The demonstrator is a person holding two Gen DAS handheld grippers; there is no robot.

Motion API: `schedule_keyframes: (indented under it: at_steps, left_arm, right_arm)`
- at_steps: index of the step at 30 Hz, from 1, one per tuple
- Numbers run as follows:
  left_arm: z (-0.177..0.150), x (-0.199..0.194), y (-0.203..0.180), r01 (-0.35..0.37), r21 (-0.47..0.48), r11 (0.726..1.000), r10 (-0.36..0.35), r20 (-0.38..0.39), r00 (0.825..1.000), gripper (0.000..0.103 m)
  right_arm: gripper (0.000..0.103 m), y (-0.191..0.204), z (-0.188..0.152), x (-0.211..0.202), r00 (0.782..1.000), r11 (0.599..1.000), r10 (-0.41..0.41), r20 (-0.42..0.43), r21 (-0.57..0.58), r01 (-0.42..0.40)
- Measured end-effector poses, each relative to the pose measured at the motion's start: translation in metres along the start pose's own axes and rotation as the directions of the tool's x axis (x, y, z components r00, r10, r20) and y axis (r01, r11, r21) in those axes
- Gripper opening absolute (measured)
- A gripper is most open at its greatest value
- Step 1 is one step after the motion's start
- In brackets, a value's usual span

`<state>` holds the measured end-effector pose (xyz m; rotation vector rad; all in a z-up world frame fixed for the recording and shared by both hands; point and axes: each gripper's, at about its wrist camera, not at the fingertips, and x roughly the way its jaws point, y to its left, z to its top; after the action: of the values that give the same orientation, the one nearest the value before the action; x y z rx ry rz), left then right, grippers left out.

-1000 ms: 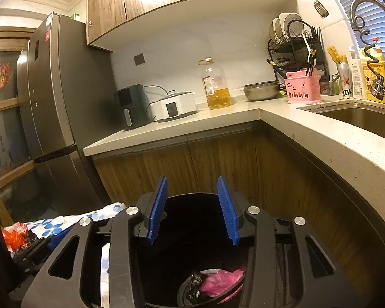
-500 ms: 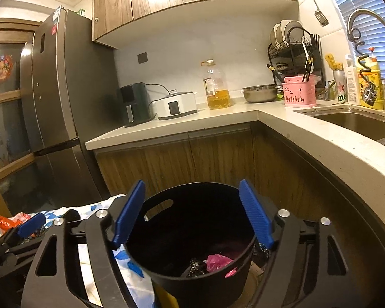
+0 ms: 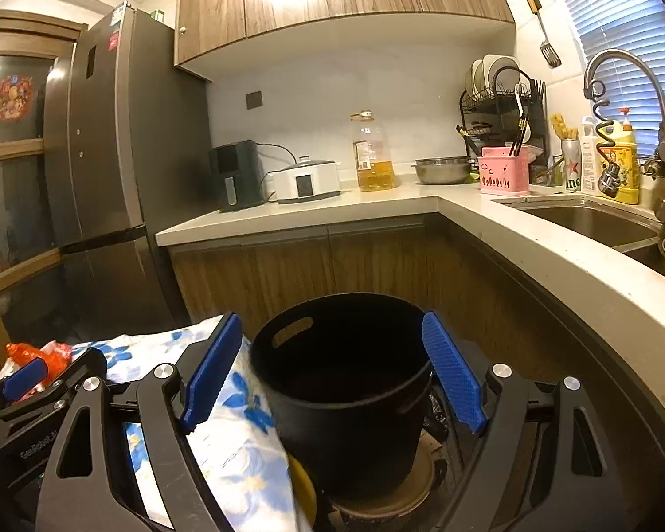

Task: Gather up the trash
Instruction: 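Move both open tools back from the bin to the table, then grasp the blue glove with the left tool while the right tool grasps the purple glove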

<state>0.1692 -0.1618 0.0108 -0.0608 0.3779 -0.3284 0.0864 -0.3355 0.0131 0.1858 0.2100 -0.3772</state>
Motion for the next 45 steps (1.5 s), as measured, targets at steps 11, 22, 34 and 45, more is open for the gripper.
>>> schedule_keyframes:
  at_steps: [11, 22, 34, 45]
  left_arm:
    - [-0.015, -0.053, 0.037, -0.068, -0.032, 0.997, 0.069, 0.020, 0.997, 0.097]
    - [-0.021, -0.065, 0.053, -0.105, -0.045, 0.993, 0.106, 0.022, 0.994, 0.097]
    - [-0.029, -0.068, 0.080, -0.164, -0.067, 0.984, 0.166, 0.029, 0.986, 0.097]
    - [-0.066, -0.073, 0.151, -0.311, -0.071, 0.948, 0.314, 0.038, 0.949, 0.097]
  right_arm:
    - [0.082, 0.031, -0.017, -0.035, 0.998, 0.997, 0.068, 0.001, -0.020, -0.068]
    - [0.082, 0.048, -0.029, -0.044, 0.995, 0.995, 0.099, -0.005, -0.033, -0.099]
    - [0.082, 0.075, -0.042, -0.039, 0.990, 0.989, 0.133, -0.043, -0.061, -0.136]
    - [0.082, 0.122, -0.077, -0.028, 0.963, 0.962, 0.246, -0.112, -0.089, -0.256]
